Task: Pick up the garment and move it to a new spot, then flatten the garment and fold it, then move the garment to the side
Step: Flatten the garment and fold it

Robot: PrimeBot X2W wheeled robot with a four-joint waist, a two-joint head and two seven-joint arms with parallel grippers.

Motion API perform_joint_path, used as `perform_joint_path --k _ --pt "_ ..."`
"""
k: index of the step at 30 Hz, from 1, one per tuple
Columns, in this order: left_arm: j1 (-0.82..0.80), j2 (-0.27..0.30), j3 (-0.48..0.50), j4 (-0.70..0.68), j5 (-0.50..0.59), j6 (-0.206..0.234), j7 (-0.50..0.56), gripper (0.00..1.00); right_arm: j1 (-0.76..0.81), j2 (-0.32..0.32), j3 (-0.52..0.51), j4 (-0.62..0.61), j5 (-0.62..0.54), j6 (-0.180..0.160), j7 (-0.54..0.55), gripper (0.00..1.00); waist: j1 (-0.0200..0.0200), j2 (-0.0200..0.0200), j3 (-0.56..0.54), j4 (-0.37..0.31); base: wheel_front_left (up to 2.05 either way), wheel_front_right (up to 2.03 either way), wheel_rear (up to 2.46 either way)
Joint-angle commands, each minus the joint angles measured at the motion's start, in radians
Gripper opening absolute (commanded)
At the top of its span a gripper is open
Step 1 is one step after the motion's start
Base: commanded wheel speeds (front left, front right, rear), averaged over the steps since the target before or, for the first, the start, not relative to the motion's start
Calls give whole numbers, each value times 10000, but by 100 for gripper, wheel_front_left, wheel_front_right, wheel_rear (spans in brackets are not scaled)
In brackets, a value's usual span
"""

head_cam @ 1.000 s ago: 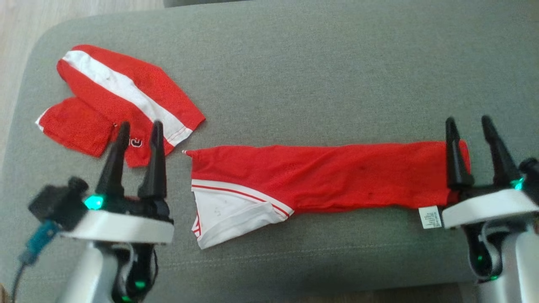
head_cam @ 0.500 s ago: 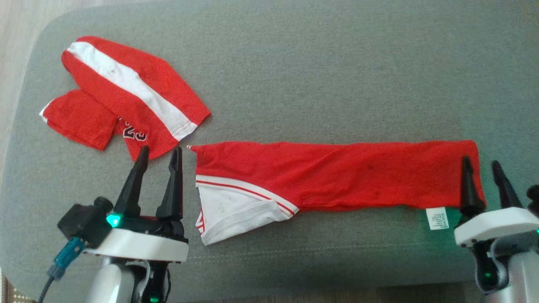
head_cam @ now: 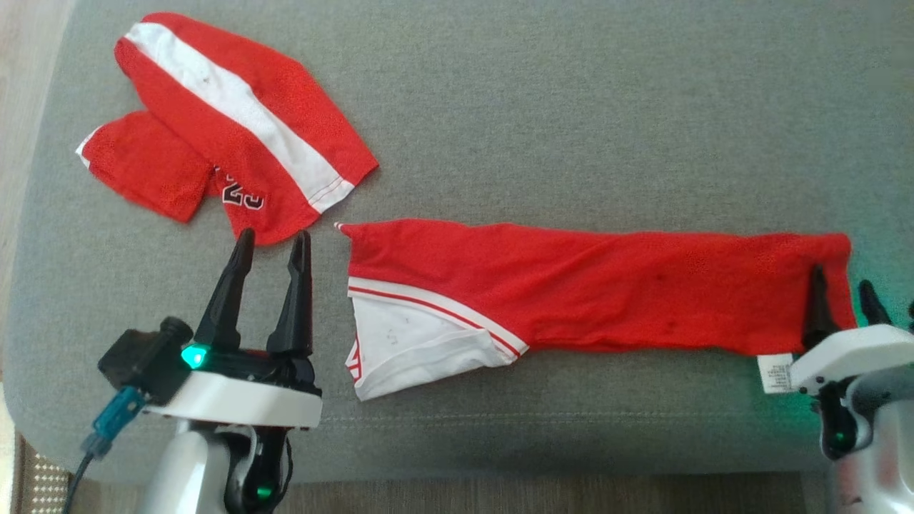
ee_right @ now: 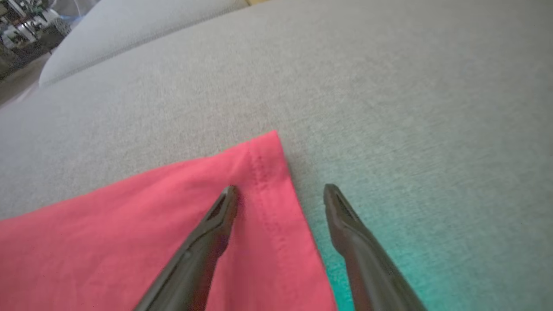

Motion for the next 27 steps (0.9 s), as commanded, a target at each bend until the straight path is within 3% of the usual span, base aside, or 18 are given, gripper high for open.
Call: perform_joint_path --k 1,13,15,22,27 --pt "-492 -1 424 -316 92 -51 -60 100 -393 -88 152 -58 -185 -4 159 100 0 0 106 42 0 0 0" --pt "-833 -16 439 -266 133 -68 -60 100 -1127 -88 65 1320 -97 -4 911 100 0 0 321 55 0 0 0" --pt "-853 0 444 -254 147 -69 -60 100 -1174 -88 234 1528 143 -4 1018 0 0 0 305 33 0 0 0" --pt "-944 177 210 -268 351 -70 -60 100 -1200 -88 89 1360 -289 -4 880 0 0 0 180 -56 0 0 0" --pt "-882 152 217 -265 306 -70 -61 100 -1307 -88 -623 614 -1264 -4 908 0 0 0 -102 -158 0 0 0"
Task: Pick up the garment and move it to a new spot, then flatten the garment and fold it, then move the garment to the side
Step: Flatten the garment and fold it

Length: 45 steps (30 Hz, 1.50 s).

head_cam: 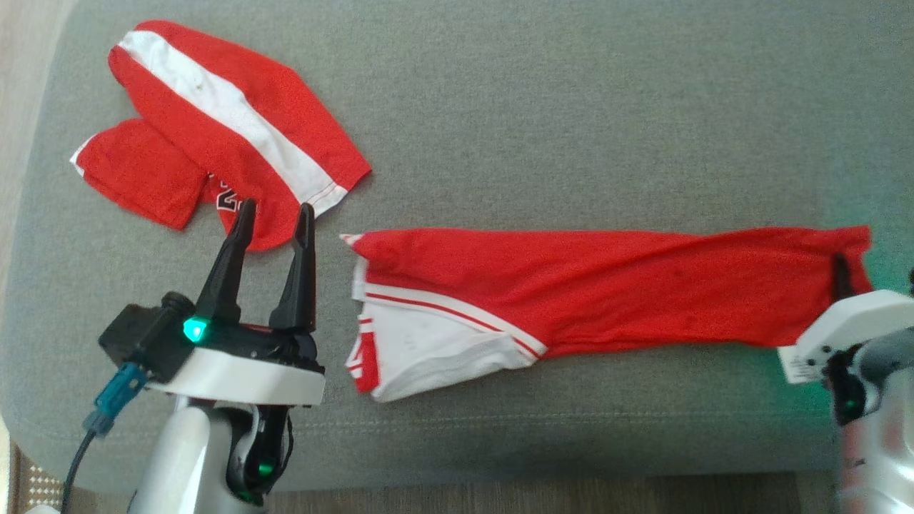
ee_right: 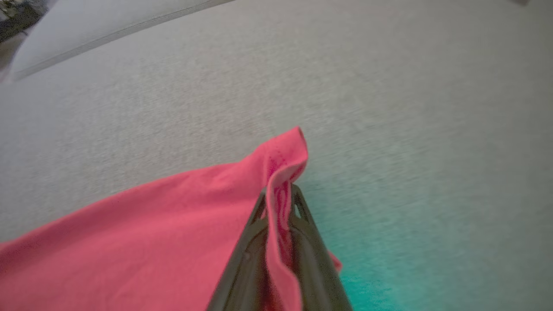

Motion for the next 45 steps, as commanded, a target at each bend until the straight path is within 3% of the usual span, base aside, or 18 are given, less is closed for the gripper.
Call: perform_joint_path --k 1,11,17,25,34,45 --pt "-255 106 304 -311 8 -60 -59 100 -89 -132 -1 -486 -313 -7 70 0 0 0 -104 -42 0 0 0" --pt "34 -52 351 -326 -96 -61 -59 100 -61 -131 -1671 -2265 -2179 -7 593 0 0 0 -487 7 0 0 0" --pt "60 -87 368 -318 -95 -61 -59 100 -18 -131 -1200 -2389 -2130 -7 906 0 0 0 -567 8 0 0 0" --pt "390 -104 495 -253 -158 -61 -59 100 233 -131 739 -2848 -336 -7 1763 0 0 0 -1133 -274 0 0 0" --pt "600 -107 464 -344 -304 52 -59 100 1235 -131 3984 -4995 2746 -7 3071 0 0 0 -1571 -645 0 0 0" --pt "602 -108 327 -306 -392 107 -59 100 2010 -131 6850 -5919 5364 -7 3008 0 0 0 -1544 -380 0 0 0"
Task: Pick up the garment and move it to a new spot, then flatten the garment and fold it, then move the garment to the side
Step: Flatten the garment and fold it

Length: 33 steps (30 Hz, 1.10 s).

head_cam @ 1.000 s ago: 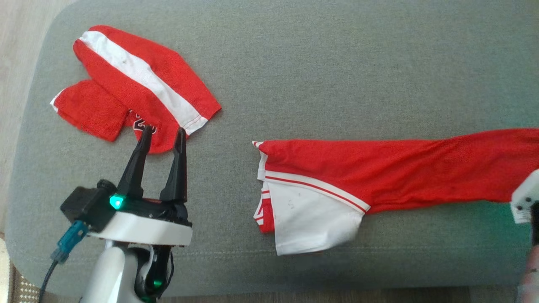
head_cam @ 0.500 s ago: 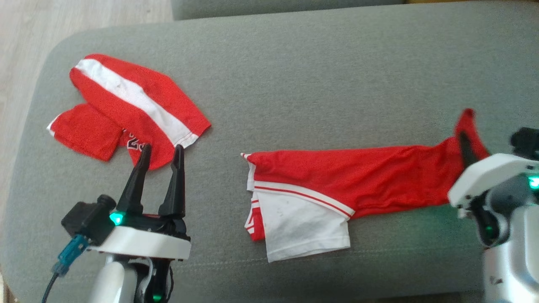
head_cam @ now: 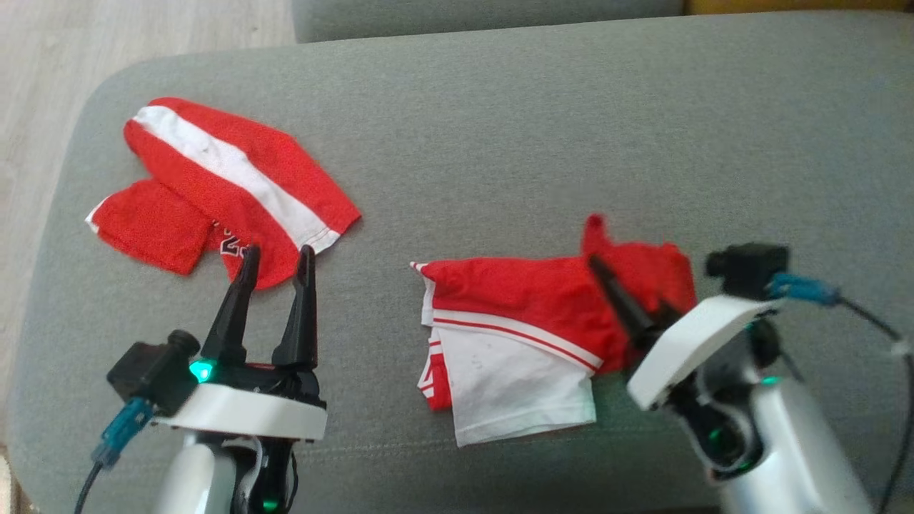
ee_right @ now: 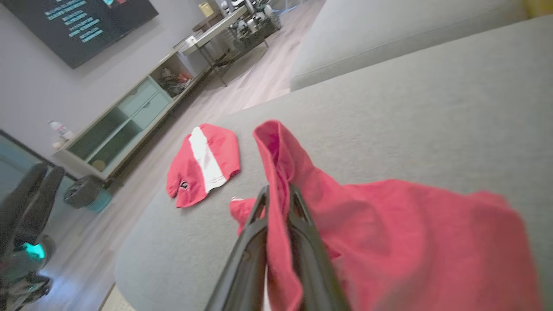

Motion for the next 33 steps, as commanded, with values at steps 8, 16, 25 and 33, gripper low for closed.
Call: perform_joint_path --k 8,16,25,33 --pt "-294 3 134 -294 -205 78 -61 100 -388 -72 1771 825 737 -2 -1558 0 0 -1 119 659 0 0 0" --pt "-444 3 -55 -227 -320 100 -61 100 -1489 -72 2486 2604 1195 -2 -2950 0 0 -1 510 1306 0 0 0" --pt "-669 3 -238 -76 -424 71 -61 100 -2240 -72 3130 4287 1710 -2 -3566 0 0 -1 851 1757 0 0 0" --pt "-725 3 -200 0 -419 86 -61 100 -2549 -72 3816 4766 2349 -2 -4029 100 0 -1 856 1739 0 0 0"
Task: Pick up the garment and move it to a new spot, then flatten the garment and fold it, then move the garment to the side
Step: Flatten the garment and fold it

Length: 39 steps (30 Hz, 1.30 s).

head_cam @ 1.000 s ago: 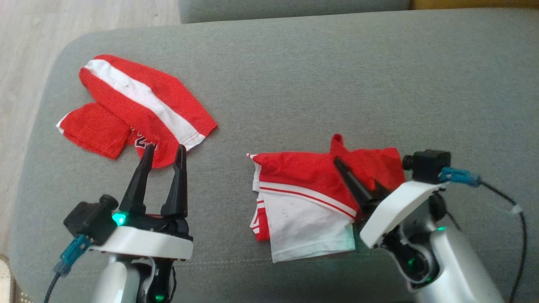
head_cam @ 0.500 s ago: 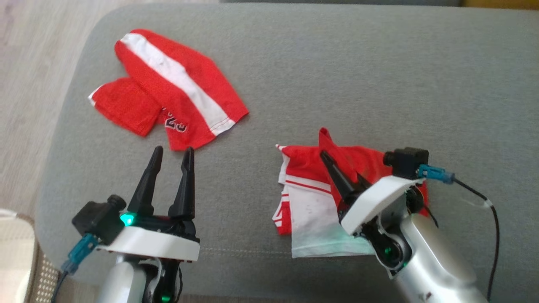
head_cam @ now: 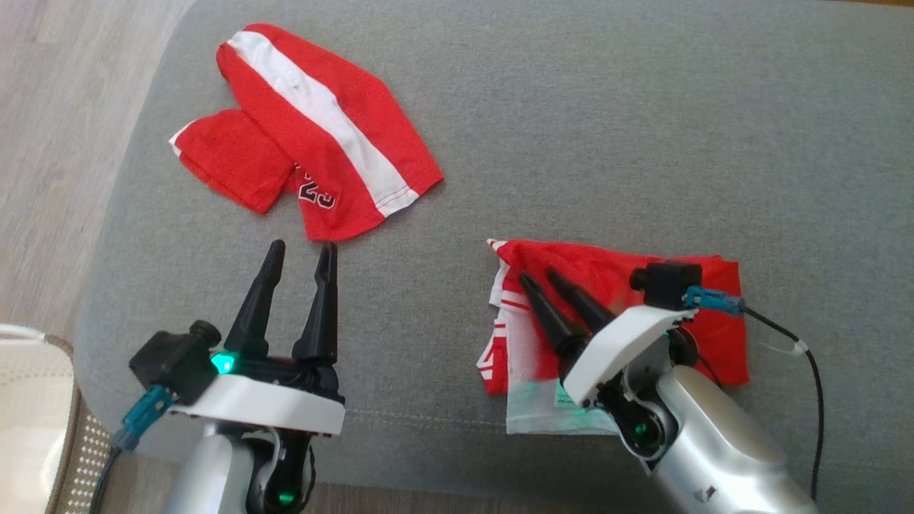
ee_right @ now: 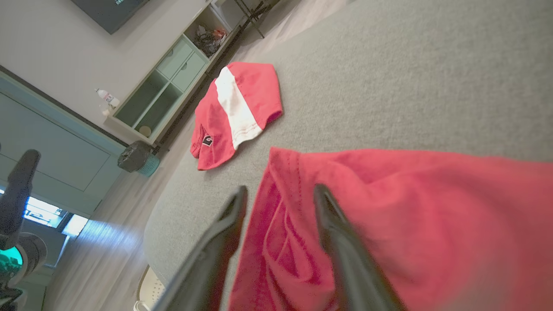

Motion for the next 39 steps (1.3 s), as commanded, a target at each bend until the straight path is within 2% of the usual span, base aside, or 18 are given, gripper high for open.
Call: perform_joint_path --k 1,7,13,18,20,24,28,33,39 --pt "-394 9 348 -284 -4 13 -61 100 -400 137 197 -291 118 -2 -222 100 0 0 -58 -78 0 0 0" --pt "-295 9 405 -250 100 23 -61 100 -657 137 -160 -201 -213 -2 -381 100 0 0 -238 -389 0 0 0" --pt "-199 9 594 -340 263 45 -61 100 -665 137 -1567 -814 -1639 -2 -8 100 0 0 -414 -939 0 0 0" --pt "-183 9 732 -433 366 38 -61 100 -208 136 -3381 -2283 -4095 -2 593 100 0 0 -450 -1366 0 0 0" --pt "-203 9 757 -466 393 28 -61 100 124 106 -3772 -3147 -5254 -2 792 100 0 0 -430 -1487 0 0 0" --pt "-253 9 836 -502 450 2 -61 100 1029 119 -4329 -4785 -5931 -2 939 100 0 0 -367 -1666 0 0 0" --pt "-318 9 933 -513 492 -27 -61 100 1854 125 -4704 -5785 -6362 -2 621 100 0 0 -302 -1773 0 0 0" --pt "-306 9 962 -441 746 -73 -61 100 2609 129 -5090 -6028 -7116 -2 -102 100 0 0 -278 -1849 0 0 0" --pt "-179 9 936 -252 854 -100 -61 100 3090 134 -5298 -5504 -7589 -2 -912 100 0 0 -321 -1883 0 0 0"
